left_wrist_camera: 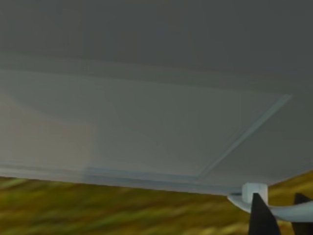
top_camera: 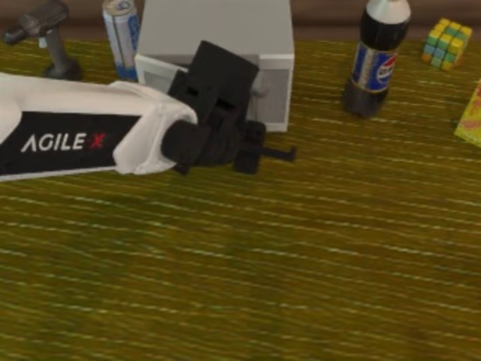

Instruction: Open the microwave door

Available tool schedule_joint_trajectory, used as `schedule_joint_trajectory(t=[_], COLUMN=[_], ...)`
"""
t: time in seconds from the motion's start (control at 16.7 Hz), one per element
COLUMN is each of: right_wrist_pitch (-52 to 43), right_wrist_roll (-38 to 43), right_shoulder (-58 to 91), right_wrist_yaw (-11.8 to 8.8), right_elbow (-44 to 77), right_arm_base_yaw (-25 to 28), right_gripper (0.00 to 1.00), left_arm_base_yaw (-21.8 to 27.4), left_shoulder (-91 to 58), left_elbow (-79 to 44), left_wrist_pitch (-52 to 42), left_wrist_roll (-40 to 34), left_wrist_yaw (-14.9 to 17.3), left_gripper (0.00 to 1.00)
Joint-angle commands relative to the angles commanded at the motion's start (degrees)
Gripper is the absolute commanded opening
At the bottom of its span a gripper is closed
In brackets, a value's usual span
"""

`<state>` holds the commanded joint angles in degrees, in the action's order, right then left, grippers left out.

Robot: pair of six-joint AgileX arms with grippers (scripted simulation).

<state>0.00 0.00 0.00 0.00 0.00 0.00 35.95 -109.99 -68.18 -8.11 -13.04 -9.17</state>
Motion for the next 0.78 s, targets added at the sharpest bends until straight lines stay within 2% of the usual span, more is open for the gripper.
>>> schedule_joint_trajectory(t=[0.78], right_wrist_pitch=[0.00], right_wrist_roll=[0.00], right_shoulder=[0.00], right_wrist_yaw=[0.00], right_elbow=[0.00], right_arm_base_yaw=[0.00], right_gripper=[1.00], left_arm_base_yaw=[-0.66], left_shoulder=[1.38], left_elbow=[1.99], left_wrist_pitch=[0.92], left_wrist_roll=[2.29], left_wrist_yaw=[1.90], left_gripper=[0.00])
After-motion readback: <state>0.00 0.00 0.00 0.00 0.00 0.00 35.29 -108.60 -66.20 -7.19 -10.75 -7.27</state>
